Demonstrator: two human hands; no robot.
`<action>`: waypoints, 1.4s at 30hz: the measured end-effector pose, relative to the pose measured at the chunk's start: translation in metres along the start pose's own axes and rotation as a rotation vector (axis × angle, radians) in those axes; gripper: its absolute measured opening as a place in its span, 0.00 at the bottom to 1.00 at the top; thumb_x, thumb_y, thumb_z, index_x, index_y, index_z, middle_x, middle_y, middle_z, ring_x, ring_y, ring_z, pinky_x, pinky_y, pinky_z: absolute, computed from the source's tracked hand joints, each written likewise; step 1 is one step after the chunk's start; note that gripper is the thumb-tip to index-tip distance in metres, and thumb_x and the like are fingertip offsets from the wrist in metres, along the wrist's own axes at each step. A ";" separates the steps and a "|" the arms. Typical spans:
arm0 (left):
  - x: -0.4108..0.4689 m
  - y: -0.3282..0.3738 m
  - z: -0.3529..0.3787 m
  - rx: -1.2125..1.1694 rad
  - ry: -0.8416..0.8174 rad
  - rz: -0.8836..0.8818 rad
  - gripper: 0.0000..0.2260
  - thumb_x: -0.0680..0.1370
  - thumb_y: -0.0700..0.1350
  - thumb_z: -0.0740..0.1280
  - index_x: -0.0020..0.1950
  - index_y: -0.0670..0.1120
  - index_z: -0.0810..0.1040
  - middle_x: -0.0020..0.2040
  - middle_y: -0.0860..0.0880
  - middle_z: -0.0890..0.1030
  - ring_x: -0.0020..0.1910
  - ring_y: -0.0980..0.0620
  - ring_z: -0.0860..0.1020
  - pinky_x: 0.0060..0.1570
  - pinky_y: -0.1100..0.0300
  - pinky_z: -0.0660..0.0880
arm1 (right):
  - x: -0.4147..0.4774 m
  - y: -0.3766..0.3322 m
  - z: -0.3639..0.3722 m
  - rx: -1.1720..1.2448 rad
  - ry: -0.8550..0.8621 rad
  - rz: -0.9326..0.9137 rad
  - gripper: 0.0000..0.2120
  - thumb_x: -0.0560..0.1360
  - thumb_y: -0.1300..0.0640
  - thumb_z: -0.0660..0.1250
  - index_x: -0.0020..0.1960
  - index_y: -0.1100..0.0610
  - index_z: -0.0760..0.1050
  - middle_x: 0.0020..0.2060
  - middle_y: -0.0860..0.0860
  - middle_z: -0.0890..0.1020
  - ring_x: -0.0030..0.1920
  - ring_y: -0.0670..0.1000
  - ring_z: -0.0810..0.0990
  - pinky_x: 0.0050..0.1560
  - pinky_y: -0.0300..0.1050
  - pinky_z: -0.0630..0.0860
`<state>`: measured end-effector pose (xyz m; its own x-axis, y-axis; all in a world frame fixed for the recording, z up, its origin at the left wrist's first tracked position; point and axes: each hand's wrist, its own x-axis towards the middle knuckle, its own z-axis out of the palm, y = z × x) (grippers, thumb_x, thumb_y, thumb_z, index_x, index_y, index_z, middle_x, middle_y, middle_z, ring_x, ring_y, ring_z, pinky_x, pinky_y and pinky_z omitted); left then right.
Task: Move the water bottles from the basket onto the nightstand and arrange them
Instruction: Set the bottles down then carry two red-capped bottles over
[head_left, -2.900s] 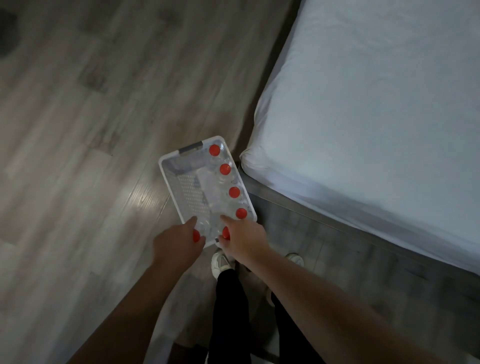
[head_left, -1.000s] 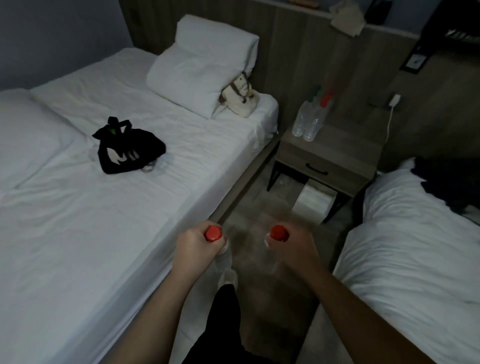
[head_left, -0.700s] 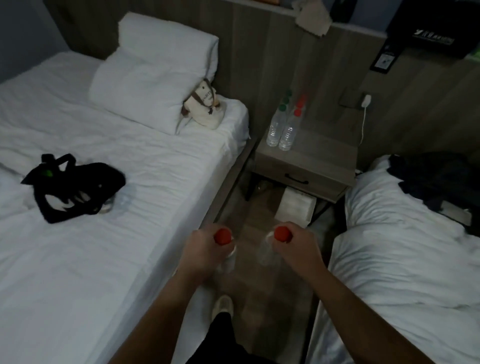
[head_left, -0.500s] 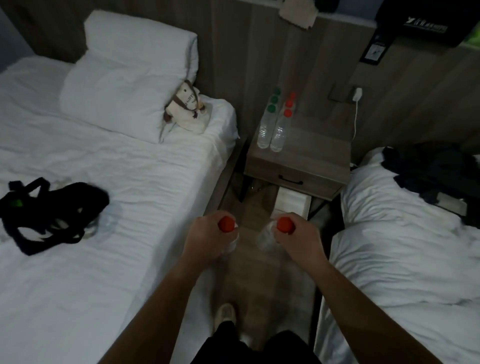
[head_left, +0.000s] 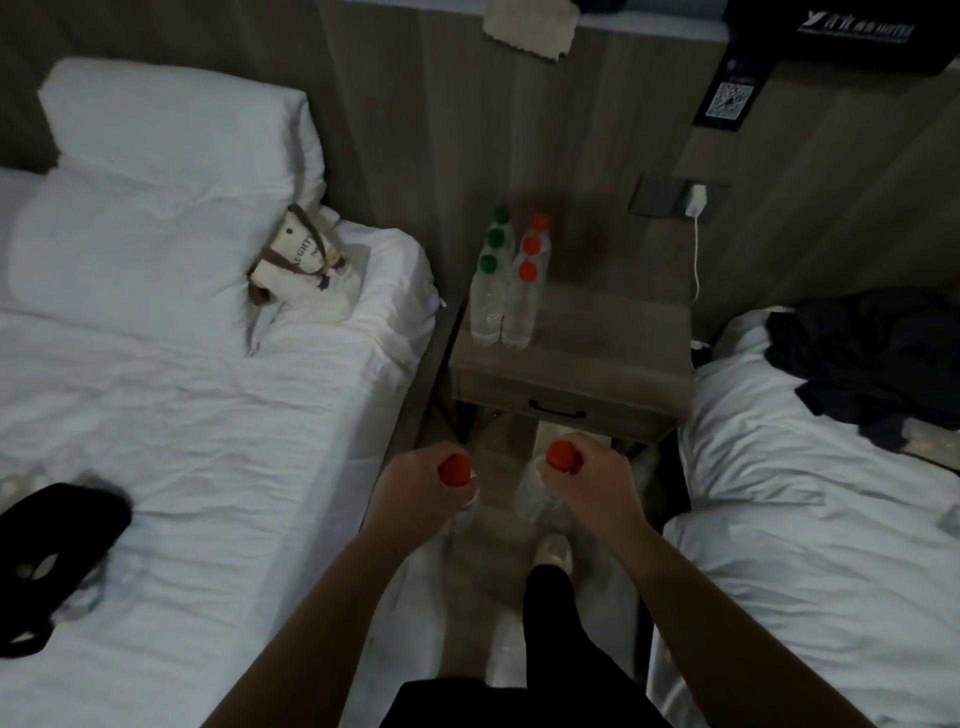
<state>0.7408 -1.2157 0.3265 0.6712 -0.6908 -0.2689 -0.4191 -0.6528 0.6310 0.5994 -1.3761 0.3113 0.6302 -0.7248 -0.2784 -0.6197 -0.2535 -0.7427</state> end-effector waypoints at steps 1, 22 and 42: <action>0.016 0.011 0.004 0.021 -0.017 -0.011 0.12 0.69 0.54 0.73 0.50 0.56 0.79 0.42 0.56 0.81 0.42 0.56 0.80 0.46 0.58 0.78 | 0.016 0.001 -0.011 -0.013 -0.003 -0.009 0.06 0.70 0.49 0.72 0.45 0.43 0.76 0.38 0.41 0.80 0.41 0.40 0.78 0.43 0.35 0.71; 0.340 0.184 0.032 0.480 -0.092 0.418 0.12 0.76 0.58 0.62 0.53 0.53 0.66 0.42 0.51 0.81 0.42 0.49 0.79 0.57 0.49 0.70 | 0.278 -0.001 -0.144 -0.126 0.064 0.137 0.04 0.72 0.49 0.69 0.46 0.46 0.75 0.34 0.42 0.76 0.38 0.44 0.74 0.42 0.39 0.68; 0.512 0.195 0.052 0.762 -0.334 0.535 0.18 0.76 0.56 0.61 0.63 0.51 0.68 0.52 0.46 0.82 0.56 0.43 0.77 0.63 0.45 0.59 | 0.428 -0.015 -0.119 -0.094 0.165 0.385 0.11 0.67 0.45 0.68 0.49 0.45 0.77 0.40 0.49 0.84 0.44 0.52 0.82 0.46 0.52 0.80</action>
<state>0.9708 -1.7129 0.2743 0.1203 -0.9288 -0.3506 -0.9770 -0.1733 0.1239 0.8223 -1.7589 0.2759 0.2665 -0.8686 -0.4177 -0.8396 0.0036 -0.5433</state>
